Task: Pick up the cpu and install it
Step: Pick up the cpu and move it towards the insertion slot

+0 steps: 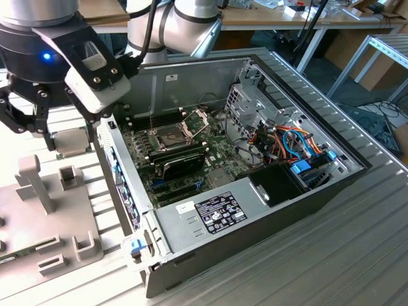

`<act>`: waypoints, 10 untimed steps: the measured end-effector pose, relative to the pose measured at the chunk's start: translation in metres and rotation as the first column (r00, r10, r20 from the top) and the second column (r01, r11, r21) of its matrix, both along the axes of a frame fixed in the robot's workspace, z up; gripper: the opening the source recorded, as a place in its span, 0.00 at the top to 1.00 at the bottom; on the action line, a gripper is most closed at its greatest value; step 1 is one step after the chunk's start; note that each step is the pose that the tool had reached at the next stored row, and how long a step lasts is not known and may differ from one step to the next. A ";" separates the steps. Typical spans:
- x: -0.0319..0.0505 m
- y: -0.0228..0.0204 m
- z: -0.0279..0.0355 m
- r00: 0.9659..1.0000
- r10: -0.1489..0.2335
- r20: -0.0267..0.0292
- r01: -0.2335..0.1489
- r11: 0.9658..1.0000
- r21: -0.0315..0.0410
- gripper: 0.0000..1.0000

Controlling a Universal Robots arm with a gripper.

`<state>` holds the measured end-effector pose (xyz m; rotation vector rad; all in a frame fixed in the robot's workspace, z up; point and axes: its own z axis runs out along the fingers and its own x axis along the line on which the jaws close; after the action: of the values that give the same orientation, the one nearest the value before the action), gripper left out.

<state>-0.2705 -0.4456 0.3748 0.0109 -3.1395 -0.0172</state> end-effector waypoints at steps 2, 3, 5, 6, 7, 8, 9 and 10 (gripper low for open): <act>0.0043 0.0000 0.0000 1.000 0.000 0.000 0.000 1.000 0.000 0.45; 0.0064 0.0000 0.0000 1.000 0.000 0.000 0.000 1.000 0.000 0.45; 0.0128 0.0000 0.0000 1.000 0.000 0.000 0.000 1.000 0.000 0.45; 0.0152 0.0000 0.0000 1.000 0.000 0.000 0.000 1.000 0.000 0.45; 0.0178 0.0000 0.0000 1.000 0.000 0.000 0.000 1.000 0.000 0.45; 0.0203 0.0000 0.0000 1.000 0.000 0.000 0.000 1.000 0.000 0.45; 0.0228 0.0000 0.0000 1.000 0.000 0.000 0.000 1.000 0.000 0.45; 0.0265 0.0000 0.0000 1.000 0.000 0.000 0.000 1.000 0.000 0.45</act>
<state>-0.2440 -0.4456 0.3748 0.0110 -3.1395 -0.0173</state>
